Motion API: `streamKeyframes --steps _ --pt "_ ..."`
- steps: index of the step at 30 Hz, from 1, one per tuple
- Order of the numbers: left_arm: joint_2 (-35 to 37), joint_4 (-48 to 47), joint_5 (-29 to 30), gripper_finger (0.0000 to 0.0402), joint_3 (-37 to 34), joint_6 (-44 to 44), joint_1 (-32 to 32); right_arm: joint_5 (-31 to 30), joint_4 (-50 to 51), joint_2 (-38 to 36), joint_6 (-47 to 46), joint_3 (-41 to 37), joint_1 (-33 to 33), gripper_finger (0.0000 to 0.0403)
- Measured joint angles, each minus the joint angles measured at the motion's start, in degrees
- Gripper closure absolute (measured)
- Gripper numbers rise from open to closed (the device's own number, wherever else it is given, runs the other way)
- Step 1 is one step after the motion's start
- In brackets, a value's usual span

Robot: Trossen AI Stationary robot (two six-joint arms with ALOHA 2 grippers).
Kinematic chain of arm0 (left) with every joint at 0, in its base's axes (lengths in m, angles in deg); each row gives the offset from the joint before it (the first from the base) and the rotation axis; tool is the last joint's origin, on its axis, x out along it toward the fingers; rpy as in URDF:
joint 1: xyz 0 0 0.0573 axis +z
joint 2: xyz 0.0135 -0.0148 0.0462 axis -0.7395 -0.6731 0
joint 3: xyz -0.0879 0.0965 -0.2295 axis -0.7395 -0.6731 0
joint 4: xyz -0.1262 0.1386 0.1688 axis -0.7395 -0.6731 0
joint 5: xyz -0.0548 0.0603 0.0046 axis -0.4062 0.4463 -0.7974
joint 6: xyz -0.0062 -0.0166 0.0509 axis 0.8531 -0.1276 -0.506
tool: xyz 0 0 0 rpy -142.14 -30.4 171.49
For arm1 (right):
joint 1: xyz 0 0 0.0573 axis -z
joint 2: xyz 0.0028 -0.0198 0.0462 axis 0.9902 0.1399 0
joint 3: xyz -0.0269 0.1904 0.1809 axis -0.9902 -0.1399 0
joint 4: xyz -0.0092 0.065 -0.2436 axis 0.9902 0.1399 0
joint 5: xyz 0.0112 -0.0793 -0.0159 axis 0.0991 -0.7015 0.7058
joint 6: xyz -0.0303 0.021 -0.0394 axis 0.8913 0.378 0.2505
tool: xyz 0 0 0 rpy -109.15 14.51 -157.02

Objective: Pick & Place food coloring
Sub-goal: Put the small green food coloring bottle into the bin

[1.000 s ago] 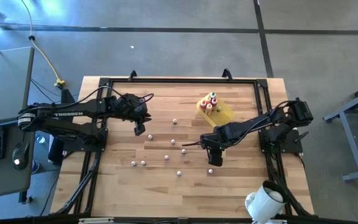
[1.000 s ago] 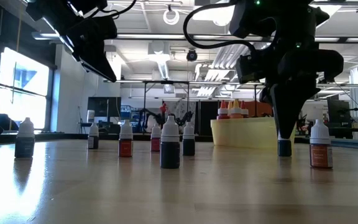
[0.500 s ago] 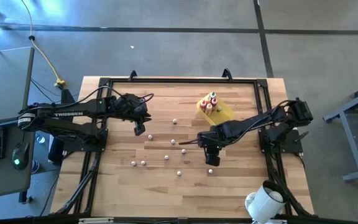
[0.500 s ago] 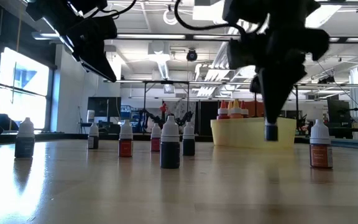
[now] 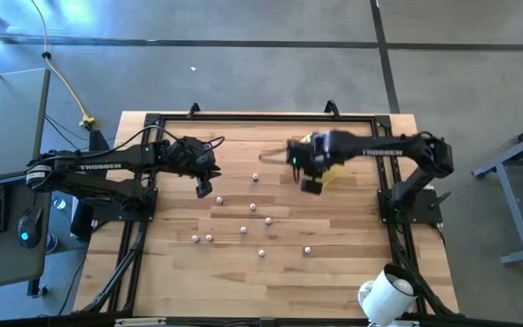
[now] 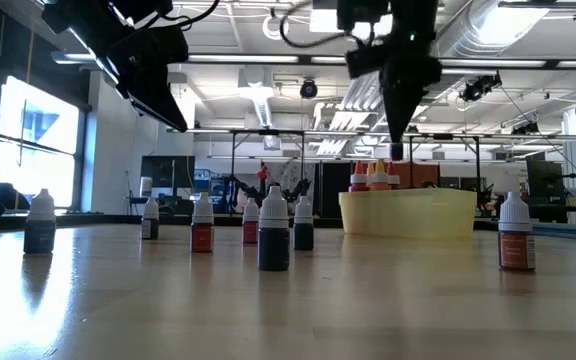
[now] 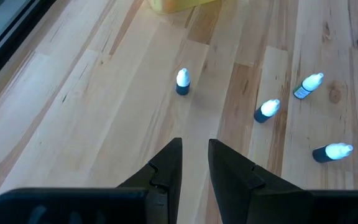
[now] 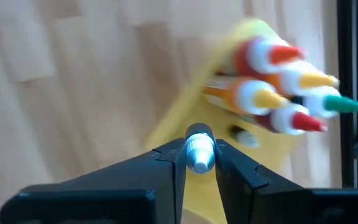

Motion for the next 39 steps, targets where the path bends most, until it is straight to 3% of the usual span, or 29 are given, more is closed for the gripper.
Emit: streamKeyframes --steps 6,11,26,30,39 --pt "0.0 0.0 0.0 0.0326 0.02 0.0 0.0 5.1 -6.62 0.02 4.83 -5.81 11.62 0.0333" --pt "0.0 0.0 0.0 0.0326 0.01 0.0 0.01 12.32 -12.92 0.02 6.62 -11.31 16.7 0.0334" --pt "0.0 -0.02 0.0 0.0326 0.0 -0.01 0.0 13.16 -23.42 0.04 9.62 -20.06 17.79 0.0326" --pt "0.0 -0.01 0.0 0.0326 0.0 -0.02 0.0 9.89 -24.03 0.04 9.64 -20.4 17.77 0.0326" --pt "0.0 0.0 0.0 0.0326 0.0 0.0 0.0 9.06 -24.03 0.04 10.71 -20.4 17.75 0.0292"
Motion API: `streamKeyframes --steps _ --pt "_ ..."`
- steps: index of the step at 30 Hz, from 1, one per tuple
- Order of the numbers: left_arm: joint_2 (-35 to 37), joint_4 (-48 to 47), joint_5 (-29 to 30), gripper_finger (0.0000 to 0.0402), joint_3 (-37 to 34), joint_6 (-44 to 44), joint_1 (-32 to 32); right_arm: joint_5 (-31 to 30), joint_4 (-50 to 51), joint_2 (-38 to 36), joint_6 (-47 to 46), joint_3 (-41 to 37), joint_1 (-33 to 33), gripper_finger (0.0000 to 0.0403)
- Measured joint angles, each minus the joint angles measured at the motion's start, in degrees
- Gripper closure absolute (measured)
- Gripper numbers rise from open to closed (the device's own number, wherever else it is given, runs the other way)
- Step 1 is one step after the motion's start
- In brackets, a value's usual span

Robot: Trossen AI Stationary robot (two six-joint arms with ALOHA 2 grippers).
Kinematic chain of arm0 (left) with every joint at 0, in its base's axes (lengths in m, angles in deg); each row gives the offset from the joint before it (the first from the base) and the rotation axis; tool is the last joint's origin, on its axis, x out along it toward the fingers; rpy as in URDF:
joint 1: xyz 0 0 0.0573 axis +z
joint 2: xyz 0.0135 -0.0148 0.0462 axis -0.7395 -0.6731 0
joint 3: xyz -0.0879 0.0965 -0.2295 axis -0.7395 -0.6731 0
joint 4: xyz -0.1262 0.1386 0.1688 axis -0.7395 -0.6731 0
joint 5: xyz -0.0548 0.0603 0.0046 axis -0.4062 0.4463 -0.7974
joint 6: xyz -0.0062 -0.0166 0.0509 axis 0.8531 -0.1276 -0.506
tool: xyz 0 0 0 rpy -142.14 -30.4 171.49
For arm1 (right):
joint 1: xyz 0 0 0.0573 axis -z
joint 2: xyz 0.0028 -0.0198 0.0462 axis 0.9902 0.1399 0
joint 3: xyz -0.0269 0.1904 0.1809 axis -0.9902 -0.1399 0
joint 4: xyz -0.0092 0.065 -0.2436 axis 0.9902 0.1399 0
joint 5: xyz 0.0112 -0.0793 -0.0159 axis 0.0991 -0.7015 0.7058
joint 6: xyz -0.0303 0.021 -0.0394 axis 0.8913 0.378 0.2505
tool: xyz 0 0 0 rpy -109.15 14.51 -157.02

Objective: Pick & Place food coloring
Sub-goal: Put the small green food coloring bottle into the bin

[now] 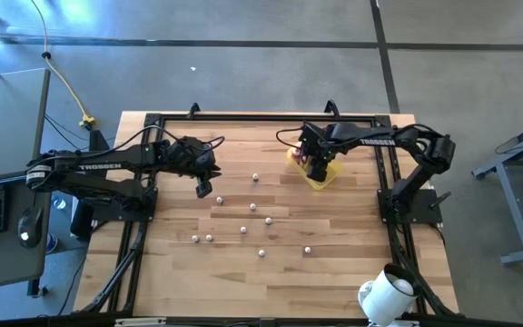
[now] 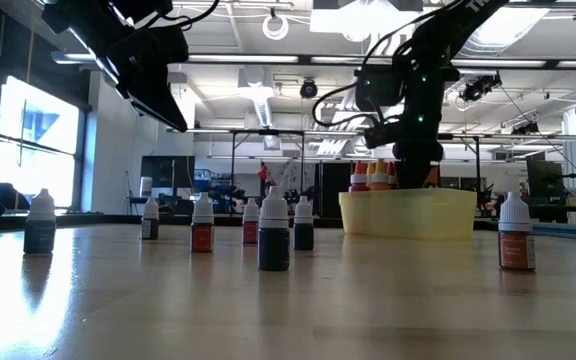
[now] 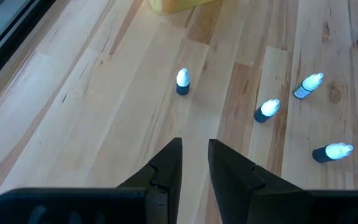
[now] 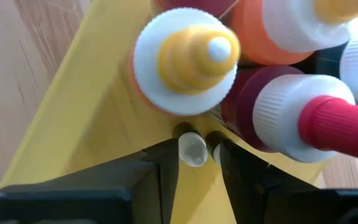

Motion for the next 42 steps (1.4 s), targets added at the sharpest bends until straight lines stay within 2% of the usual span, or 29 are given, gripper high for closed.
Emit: streamKeyframes --steps 8,13,19,21,24,28,34,38,42 --pt "0.0 0.0 0.0 0.0326 0.0 0.0 0.01 -1.84 2.25 0.04 0.03 1.56 -0.13 0.026" --pt "0.0 0.0 0.0 0.0326 0.0 0.0 0.0 -5.93 11.19 0.04 -0.95 9.31 -2.08 0.0259" --pt "-0.11 0.55 -3.08 0.0326 0.01 -0.4 0.02 -2.5 20.95 0.04 -7.8 20.39 -6.57 0.0263" --pt "-1.14 2.7 -5.36 0.0326 0.0 -2.08 0.0 -3.24 21.46 0.03 -7.66 23.06 -8.71 0.0263" --pt "-3.83 7.42 -7.81 0.0326 0.0 -3.67 -0.02 -6.83 20.05 0.02 -6.4 25.7 -12.2 0.0263" --pt "-8.82 13.82 -6.96 0.0321 0.02 -7.33 0.0 -9.24 17.6 0.02 -6.1 27.95 -16.39 0.0263" --pt "-17.68 19.06 -3.58 0.0274 2.15 -9.88 0.0 -12.86 21.12 -1.61 -4.34 29.64 -19.29 0.0263" --pt "-23.73 17.87 -0.07 0.0228 7.21 -11.77 0.01 -14.64 22.49 -4.83 -7.86 29.59 -19.11 0.0263" --pt "-29.6 8.47 2.48 0.0205 14.61 -12.06 0.02 -13.91 22.41 -6.97 -10.23 29.62 -19.18 0.0263"
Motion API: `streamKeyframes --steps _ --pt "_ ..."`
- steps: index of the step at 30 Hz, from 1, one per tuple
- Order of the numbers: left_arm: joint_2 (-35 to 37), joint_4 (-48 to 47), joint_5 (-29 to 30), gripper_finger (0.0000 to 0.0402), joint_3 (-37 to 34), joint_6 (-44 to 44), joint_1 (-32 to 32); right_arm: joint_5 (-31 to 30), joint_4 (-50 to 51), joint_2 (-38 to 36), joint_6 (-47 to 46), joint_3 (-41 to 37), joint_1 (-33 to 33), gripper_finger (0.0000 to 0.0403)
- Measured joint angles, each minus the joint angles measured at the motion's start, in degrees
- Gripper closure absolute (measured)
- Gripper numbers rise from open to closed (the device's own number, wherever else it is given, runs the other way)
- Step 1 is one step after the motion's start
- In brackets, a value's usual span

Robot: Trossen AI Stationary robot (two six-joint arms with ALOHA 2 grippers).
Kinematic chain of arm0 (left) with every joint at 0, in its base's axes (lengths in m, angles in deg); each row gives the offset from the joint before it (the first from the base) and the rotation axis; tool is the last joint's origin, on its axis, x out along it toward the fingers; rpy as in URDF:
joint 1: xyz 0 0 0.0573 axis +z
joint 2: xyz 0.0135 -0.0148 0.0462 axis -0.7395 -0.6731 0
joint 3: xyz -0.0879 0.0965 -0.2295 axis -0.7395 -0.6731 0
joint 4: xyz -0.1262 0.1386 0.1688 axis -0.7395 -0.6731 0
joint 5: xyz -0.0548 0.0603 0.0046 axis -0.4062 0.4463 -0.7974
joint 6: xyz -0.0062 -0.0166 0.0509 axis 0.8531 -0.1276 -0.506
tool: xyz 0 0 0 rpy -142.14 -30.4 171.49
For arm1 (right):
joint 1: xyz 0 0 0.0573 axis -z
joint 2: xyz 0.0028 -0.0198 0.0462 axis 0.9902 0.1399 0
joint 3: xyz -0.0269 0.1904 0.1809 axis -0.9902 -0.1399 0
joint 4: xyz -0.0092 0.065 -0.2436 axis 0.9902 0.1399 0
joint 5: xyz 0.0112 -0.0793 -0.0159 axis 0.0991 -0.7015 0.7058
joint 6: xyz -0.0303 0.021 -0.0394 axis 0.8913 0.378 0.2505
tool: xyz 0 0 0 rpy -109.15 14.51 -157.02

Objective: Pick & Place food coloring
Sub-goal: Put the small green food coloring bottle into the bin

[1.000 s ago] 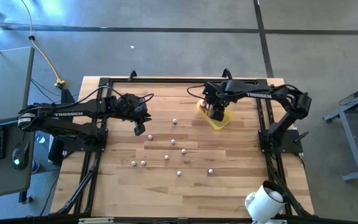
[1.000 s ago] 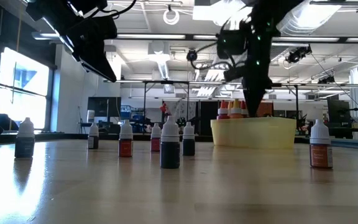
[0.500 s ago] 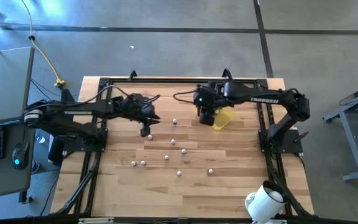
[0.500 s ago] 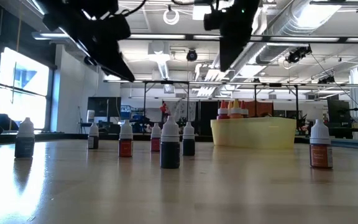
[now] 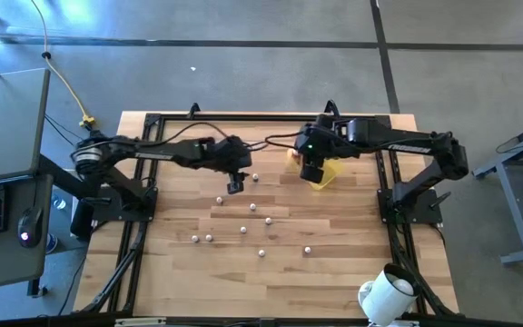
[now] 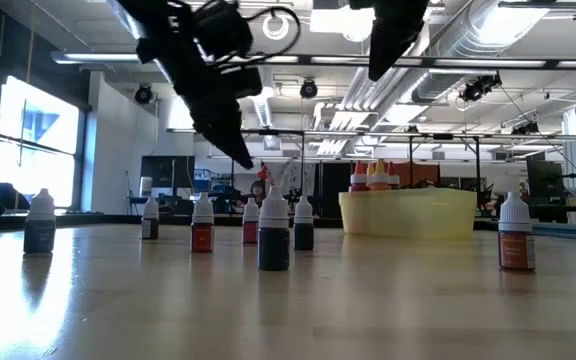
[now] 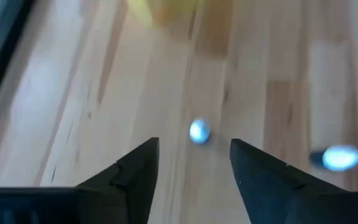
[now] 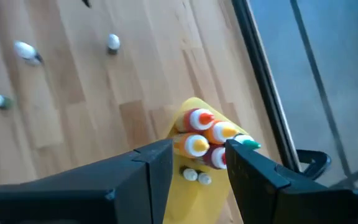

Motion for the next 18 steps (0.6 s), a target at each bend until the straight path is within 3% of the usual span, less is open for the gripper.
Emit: streamKeyframes --steps 3,6,18 --pt "-4.5 -10.84 0.51 0.0203 6.54 -0.81 0.0 0.84 0.26 -0.66 0.17 0.0 -0.14 0.0263" --pt "-8.23 -15.84 -0.25 0.0202 11.68 -4.2 0.0 1.06 1.21 -0.68 0.59 0.0 0.11 0.0263" --pt "-14.56 -12.98 -0.82 0.0202 14.74 -6.43 0.0 -0.77 12.25 -3.71 -1.17 -0.01 5.02 0.0263"
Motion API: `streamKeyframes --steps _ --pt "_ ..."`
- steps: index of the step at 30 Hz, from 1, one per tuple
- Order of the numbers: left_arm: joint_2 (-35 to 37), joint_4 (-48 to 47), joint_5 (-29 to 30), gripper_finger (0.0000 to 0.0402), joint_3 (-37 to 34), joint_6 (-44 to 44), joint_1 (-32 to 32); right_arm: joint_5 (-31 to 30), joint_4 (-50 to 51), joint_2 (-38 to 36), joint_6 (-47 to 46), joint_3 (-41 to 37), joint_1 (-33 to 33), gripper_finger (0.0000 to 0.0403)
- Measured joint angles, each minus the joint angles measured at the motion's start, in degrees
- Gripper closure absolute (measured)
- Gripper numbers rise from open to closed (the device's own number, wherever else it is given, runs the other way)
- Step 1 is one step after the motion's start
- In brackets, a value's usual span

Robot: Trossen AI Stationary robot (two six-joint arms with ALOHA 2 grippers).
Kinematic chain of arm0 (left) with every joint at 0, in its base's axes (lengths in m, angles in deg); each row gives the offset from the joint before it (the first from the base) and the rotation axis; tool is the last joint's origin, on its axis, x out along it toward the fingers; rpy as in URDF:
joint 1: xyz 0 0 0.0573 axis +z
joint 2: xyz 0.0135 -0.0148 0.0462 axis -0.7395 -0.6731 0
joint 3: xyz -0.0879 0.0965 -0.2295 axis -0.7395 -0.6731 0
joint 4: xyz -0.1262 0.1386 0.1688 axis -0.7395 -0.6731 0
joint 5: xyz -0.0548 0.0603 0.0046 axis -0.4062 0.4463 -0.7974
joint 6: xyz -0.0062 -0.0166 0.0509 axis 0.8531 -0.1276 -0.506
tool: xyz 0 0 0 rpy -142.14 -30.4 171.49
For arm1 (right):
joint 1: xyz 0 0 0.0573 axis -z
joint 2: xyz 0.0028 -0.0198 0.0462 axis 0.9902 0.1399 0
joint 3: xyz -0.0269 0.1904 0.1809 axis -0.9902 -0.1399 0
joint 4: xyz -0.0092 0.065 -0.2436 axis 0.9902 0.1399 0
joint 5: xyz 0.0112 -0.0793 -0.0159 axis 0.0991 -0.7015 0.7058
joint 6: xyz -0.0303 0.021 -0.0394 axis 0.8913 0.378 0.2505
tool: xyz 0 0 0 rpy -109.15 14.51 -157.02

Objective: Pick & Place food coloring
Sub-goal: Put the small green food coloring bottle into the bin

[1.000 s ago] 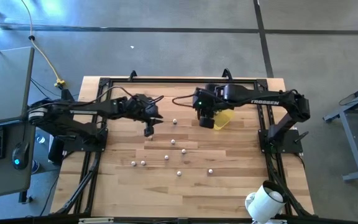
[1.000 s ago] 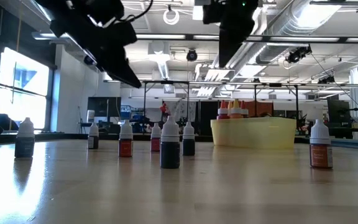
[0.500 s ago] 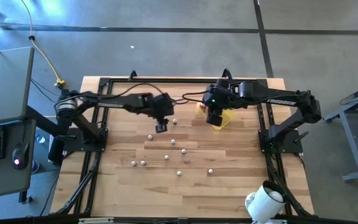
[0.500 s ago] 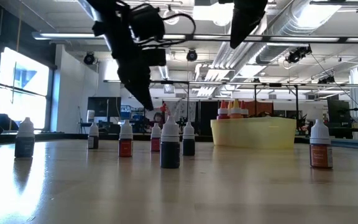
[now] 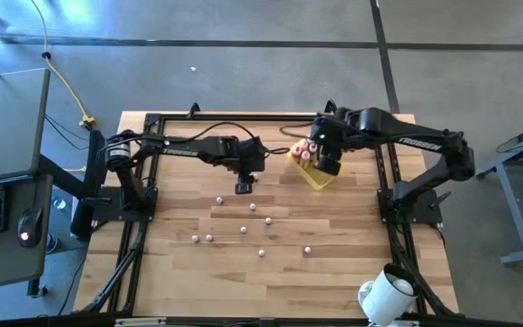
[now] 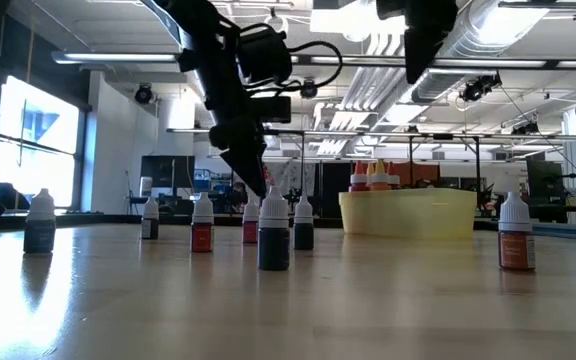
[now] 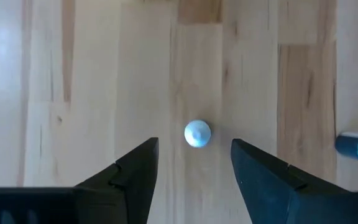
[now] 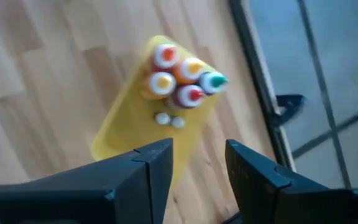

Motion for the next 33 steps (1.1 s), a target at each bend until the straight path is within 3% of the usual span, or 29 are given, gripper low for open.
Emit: streamKeyframes --steps 9,24,33 --pt "-1.13 1.76 -0.46 0.0202 0.02 0.2 0.0 -1.02 -3.76 -6.85 -1.02 -1.13 1.96 0.0263" --pt "-5.04 3.71 -1.7 0.0203 -0.04 0.21 0.0 4.28 -25.48 -26.57 -0.86 -31.3 2.97 0.0263" --pt "-5.02 3.65 -1.7 0.0257 -0.04 0.51 0.0 4.55 -39.33 -31.03 -3.57 -39.56 2.81 0.0263"
